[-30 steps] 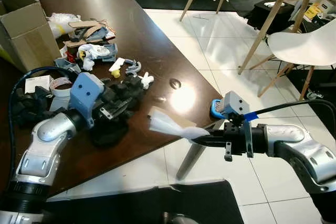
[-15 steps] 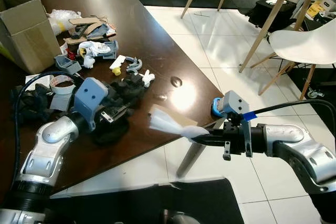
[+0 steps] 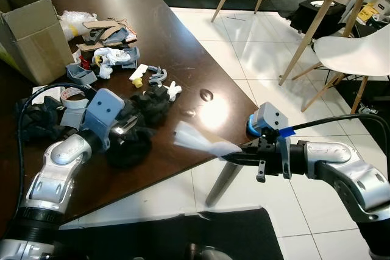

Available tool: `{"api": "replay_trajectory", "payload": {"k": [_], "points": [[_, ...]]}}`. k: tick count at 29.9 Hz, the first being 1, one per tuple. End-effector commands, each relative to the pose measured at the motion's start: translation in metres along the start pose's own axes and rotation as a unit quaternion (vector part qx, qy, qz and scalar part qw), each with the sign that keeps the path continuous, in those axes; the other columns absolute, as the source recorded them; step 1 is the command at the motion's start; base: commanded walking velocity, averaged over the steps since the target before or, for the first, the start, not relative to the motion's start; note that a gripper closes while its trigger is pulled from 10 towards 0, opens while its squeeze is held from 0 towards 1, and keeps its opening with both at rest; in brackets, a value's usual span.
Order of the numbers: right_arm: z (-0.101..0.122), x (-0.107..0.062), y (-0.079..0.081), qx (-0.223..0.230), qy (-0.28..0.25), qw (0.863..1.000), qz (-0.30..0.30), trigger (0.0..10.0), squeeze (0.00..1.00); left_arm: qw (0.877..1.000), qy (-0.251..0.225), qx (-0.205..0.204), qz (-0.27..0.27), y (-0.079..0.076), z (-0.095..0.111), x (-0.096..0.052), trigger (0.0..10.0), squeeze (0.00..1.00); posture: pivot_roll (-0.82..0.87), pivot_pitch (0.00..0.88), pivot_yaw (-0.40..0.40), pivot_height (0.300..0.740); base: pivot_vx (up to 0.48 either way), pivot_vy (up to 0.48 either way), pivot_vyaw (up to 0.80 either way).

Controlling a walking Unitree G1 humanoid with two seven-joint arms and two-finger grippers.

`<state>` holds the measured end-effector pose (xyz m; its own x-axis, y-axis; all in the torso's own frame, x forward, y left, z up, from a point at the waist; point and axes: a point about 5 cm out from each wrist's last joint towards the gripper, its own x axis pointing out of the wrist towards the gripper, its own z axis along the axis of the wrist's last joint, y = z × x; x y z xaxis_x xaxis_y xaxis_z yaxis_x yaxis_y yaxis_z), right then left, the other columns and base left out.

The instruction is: Picking trash to rubbish bin

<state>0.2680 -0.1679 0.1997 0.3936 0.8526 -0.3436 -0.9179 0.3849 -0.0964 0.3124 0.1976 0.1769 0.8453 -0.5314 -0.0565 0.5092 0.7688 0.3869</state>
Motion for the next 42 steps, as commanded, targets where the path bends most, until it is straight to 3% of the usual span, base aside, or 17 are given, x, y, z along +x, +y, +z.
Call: {"api": "replay_trajectory", "payload": {"k": [1,11,13,15,16,17,22,23,25,26,27,28,30,35,42], "points": [[0.001,0.001,0.000,-0.004,-0.001,1.000,-0.001,10.0,0.00,0.999,0.036,-0.012,-0.023,-0.011,-0.015,0.000,0.0,0.00,-0.01,0.163,-0.066,0.740,0.000,0.000,0.00],[0.003,0.003,-0.002,-0.006,-0.008,1.000,-0.008,10.0,0.00,0.999,0.013,-0.037,-0.013,-0.006,-0.010,-0.001,0.0,0.00,0.00,0.154,-0.061,0.740,0.000,0.000,0.00],[0.004,0.003,-0.002,-0.006,-0.012,1.000,-0.007,10.0,0.00,0.998,-0.011,-0.056,-0.012,-0.004,-0.003,-0.001,0.0,0.00,0.00,0.153,-0.061,0.740,0.000,0.000,0.00],[0.008,0.003,-0.002,-0.007,-0.026,1.000,-0.005,10.0,0.00,0.991,-0.086,-0.100,-0.019,0.002,0.019,-0.007,0.0,0.00,0.00,0.148,-0.061,0.740,0.000,0.000,0.00],[0.008,0.003,-0.002,-0.007,-0.026,1.000,-0.005,10.0,0.00,0.991,-0.086,-0.100,-0.019,0.002,0.019,-0.007,0.0,0.00,0.00,0.148,-0.061,0.740,0.000,0.000,0.00],[0.011,0.004,-0.002,-0.008,-0.038,0.999,-0.003,10.0,0.00,0.979,-0.151,-0.133,-0.033,0.006,0.039,-0.014,0.2,0.00,0.00,0.144,-0.060,0.740,0.000,0.000,0.00],[0.012,0.004,-0.002,-0.008,-0.043,0.999,-0.001,10.0,0.00,0.974,-0.174,-0.140,-0.044,0.006,0.046,-0.018,0.2,0.00,0.00,0.144,-0.060,0.740,0.000,0.000,0.00],[0.011,0.010,-0.002,-0.007,-0.045,0.999,0.001,10.0,0.00,0.955,-0.235,-0.166,-0.070,0.005,0.064,-0.027,4.3,0.00,0.02,0.140,-0.059,0.740,0.000,0.000,0.00],[0.011,0.010,-0.002,-0.007,-0.045,0.999,0.001,10.0,0.00,0.955,-0.235,-0.166,-0.070,0.005,0.064,-0.027,4.3,0.00,0.02,0.140,-0.059,0.740,0.000,0.000,0.00],[0.011,0.013,-0.002,-0.006,-0.045,0.999,0.001,10.0,0.00,0.941,-0.267,-0.185,-0.094,0.001,0.072,-0.033,7.1,0.00,0.02,0.138,-0.058,0.740,0.000,0.000,0.00],[0.011,0.013,-0.002,-0.006,-0.045,0.999,0.001,10.0,0.00,0.941,-0.267,-0.185,-0.094,0.001,0.072,-0.033,7.1,0.00,0.02,0.138,-0.058,0.740,0.000,0.000,0.00],[0.011,0.014,-0.003,-0.006,-0.046,0.999,0.001,10.0,0.00,0.936,-0.275,-0.192,-0.110,-0.003,0.073,-0.036,10.0,0.00,0.02,0.138,-0.056,0.740,0.000,0.000,0.00],[0.011,0.014,-0.003,-0.006,-0.048,0.999,0.000,10.0,0.00,0.932,-0.279,-0.196,-0.121,-0.005,0.073,-0.037,10.0,0.00,0.02,0.136,-0.055,0.740,0.000,0.000,0.00],[0.011,0.010,-0.005,-0.003,-0.060,0.998,-0.005,10.0,0.00,0.907,-0.299,-0.252,-0.155,-0.010,0.070,-0.051,10.0,0.00,0.02,0.134,-0.051,0.740,0.000,0.000,0.00],[0.005,0.003,-0.039,-0.001,-0.073,0.987,-0.145,10.0,0.00,0.887,-0.298,-0.291,-0.199,-0.020,0.064,-0.065,10.0,0.00,0.03,0.135,-0.042,0.740,0.000,0.000,0.00]]}}
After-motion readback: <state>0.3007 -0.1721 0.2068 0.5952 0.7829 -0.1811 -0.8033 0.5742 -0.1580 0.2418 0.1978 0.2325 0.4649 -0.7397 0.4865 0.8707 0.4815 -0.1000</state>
